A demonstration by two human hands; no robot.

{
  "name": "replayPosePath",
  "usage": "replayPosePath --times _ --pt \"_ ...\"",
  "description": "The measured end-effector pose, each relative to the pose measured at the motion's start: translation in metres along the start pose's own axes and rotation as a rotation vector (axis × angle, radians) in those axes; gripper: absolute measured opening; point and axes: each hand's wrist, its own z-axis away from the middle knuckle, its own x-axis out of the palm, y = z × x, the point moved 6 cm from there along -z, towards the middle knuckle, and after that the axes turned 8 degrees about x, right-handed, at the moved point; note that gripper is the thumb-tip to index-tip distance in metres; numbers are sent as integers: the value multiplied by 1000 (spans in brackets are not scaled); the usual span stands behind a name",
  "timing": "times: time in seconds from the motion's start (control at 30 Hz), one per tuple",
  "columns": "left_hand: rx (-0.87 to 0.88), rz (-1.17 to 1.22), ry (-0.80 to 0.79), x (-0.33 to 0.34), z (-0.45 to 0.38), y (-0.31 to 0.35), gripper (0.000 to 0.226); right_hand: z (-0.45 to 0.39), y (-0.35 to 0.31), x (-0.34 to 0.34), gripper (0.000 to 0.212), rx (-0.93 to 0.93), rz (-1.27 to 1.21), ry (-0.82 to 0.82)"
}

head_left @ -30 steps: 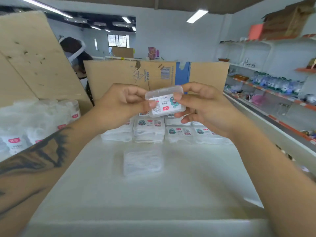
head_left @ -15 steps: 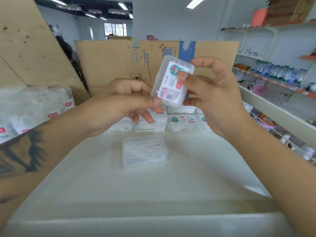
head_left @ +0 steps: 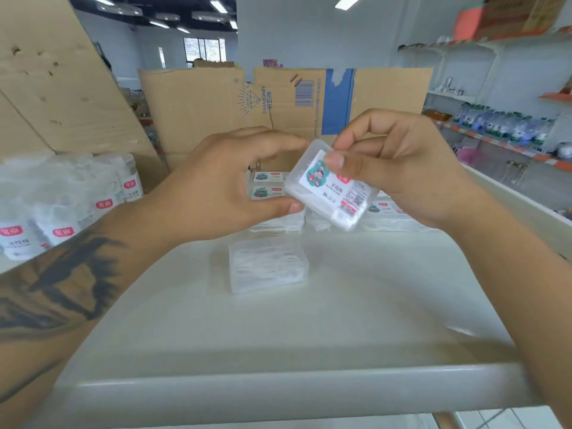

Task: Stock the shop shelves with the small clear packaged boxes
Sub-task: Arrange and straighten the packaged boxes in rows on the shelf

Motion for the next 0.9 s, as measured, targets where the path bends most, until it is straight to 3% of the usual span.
replayPosePath --times 0.2,0.33,0.43,0.5,0.6,0.67,0.9 --pt "-62 -37 -59 7 2 2 68 2 2 6 23 -5 107 -25" --pt "-169 -2 9 11 2 -6 59 6 3 2 46 31 306 17" --pt "-242 52 11 22 3 -11 59 9 -1 3 60 -15 607 7" --pt "-282 -24 -56 27 2 -12 64 8 -1 2 62 0 761 23" --pt "-307 -347 -293 33 5 -17 98 4 8 -3 60 81 898 19" --pt "-360 -422 -415 34 10 -23 111 0 18 -6 61 136 930 12" --pt "-479 -408 -606 47 26 -40 75 -5 41 -4 65 199 1003 -42"
